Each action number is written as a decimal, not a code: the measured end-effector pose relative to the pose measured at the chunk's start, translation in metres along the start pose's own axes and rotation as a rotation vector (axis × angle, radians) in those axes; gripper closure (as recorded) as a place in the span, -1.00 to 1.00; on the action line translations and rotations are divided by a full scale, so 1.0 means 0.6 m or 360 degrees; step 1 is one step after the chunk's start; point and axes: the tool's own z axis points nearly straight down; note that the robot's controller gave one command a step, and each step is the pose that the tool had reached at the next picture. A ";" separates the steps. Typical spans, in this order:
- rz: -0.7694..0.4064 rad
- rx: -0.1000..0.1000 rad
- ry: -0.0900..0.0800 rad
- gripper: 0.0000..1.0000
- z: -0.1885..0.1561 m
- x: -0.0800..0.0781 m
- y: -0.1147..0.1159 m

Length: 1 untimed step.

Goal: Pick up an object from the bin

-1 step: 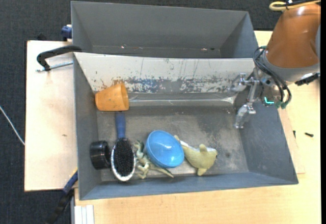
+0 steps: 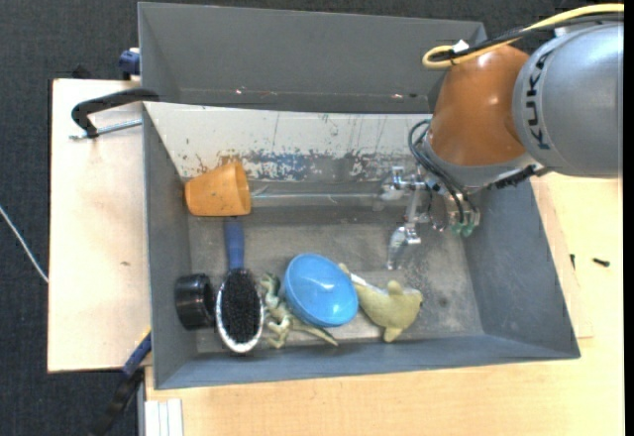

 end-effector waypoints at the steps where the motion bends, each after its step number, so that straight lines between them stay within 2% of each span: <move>1: -0.0076 0.0011 -0.0023 -1.00 0.053 0.071 0.089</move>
Offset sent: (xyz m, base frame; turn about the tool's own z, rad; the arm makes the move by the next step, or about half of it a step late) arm -0.0460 0.0495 -0.0332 -0.0439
